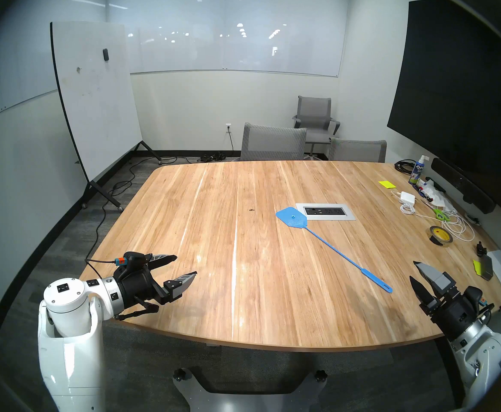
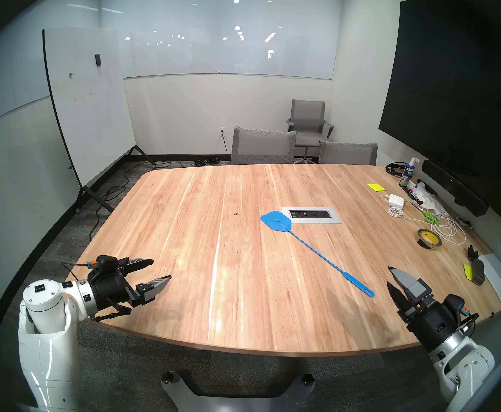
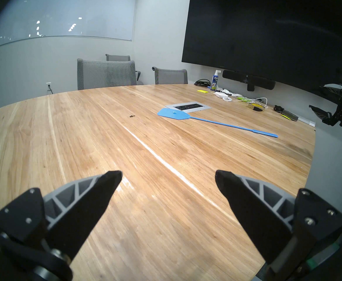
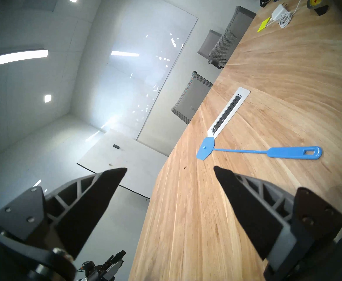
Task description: Swat a bug on table
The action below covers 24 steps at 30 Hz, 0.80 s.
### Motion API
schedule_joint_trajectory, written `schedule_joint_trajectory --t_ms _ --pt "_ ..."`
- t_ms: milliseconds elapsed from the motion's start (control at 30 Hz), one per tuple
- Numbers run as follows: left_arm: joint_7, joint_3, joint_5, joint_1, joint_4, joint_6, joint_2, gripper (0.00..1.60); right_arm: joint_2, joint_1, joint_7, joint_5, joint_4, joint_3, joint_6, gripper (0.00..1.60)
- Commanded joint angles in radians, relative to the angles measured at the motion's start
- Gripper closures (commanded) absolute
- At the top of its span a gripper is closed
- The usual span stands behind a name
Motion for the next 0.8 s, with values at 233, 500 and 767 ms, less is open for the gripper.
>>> schedule_joint_trajectory --t_ms 233,500,767 --pt "-0.004 0.001 0.0 -0.002 -0.013 -0.001 -0.001 0.0 0.073 0.007 0.172 -0.121 0.035 0.025 -0.048 0.0" --pt "-0.006 0.0 0.002 -0.003 -0.013 -0.001 -0.002 0.0 0.102 0.019 0.254 -0.211 0.067 0.015 -0.091 0.0" --pt "-0.007 0.0 0.003 -0.004 -0.013 -0.001 -0.004 0.0 0.122 0.029 0.314 -0.287 0.085 -0.003 -0.14 0.0"
